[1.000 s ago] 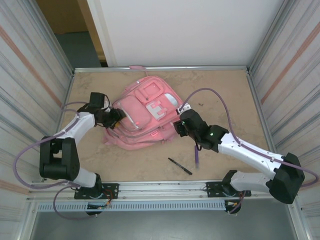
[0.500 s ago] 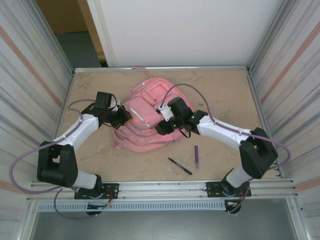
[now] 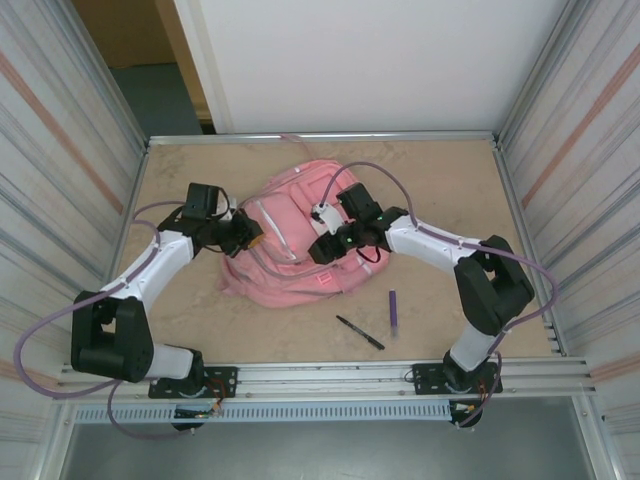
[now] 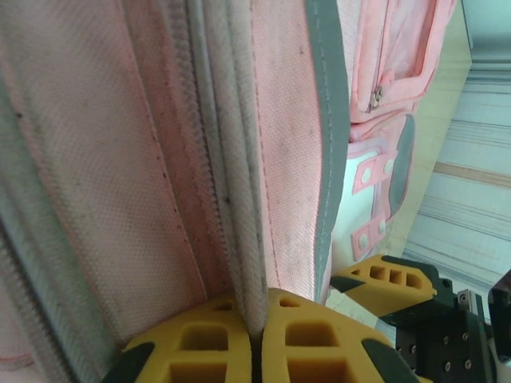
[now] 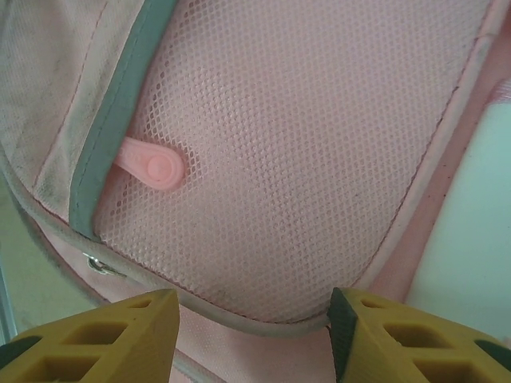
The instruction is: Pack the student bag
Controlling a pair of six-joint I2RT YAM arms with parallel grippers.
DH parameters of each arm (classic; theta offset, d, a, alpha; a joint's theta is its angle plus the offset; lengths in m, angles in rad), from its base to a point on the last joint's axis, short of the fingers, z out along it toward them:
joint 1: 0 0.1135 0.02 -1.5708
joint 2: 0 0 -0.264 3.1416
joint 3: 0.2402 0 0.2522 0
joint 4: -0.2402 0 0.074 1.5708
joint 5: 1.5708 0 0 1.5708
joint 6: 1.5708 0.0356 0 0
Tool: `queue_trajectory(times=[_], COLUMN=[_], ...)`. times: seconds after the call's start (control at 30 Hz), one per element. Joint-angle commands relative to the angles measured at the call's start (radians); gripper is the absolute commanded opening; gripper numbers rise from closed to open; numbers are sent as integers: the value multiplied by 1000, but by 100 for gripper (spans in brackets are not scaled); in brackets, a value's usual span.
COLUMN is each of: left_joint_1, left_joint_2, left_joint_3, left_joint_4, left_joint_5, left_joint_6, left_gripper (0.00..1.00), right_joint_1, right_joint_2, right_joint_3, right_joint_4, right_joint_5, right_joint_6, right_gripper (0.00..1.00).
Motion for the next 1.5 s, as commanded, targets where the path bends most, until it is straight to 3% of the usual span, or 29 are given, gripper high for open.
queue_trajectory(times=[0.0, 0.17, 0.27, 0.5, 0.63, 0.87, 0.97, 1.3, 1.47], left_joint_1=[-13, -14, -12, -8, 2, 18, 17, 11, 10], left_joint_2=[-47, -71, -85, -118, -152, -200, -207, -226, -238], left_joint_3=[4, -68, -107, -130, -142, -185, -185, -197, -211], left_joint_4=[59, 136, 185, 190, 181, 203, 194, 191, 188], left_joint_5=[106, 103, 114, 114, 92, 75, 84, 83, 85], left_joint_6=[-15, -91, -136, -156, -163, -202, -194, -211, -217], left_gripper=[6, 6, 7, 7, 7, 7, 8, 8, 8], right_joint_1=[48, 69, 84, 179, 186, 139, 144, 173, 172], right_joint_2=[-33, -158, -191, -82, -162, -272, -246, -121, -96], right_joint_3=[-31, -155, -248, -153, -181, -269, -298, -211, -185], right_joint_4=[6, 98, 232, 176, 169, 139, 203, 250, 301], right_joint_5=[28, 165, 169, 264, 323, 240, 169, 211, 168], right_joint_6=[-1, 78, 143, 143, 174, 155, 174, 205, 214], right_gripper=[51, 52, 53, 52, 52, 53, 53, 54, 55])
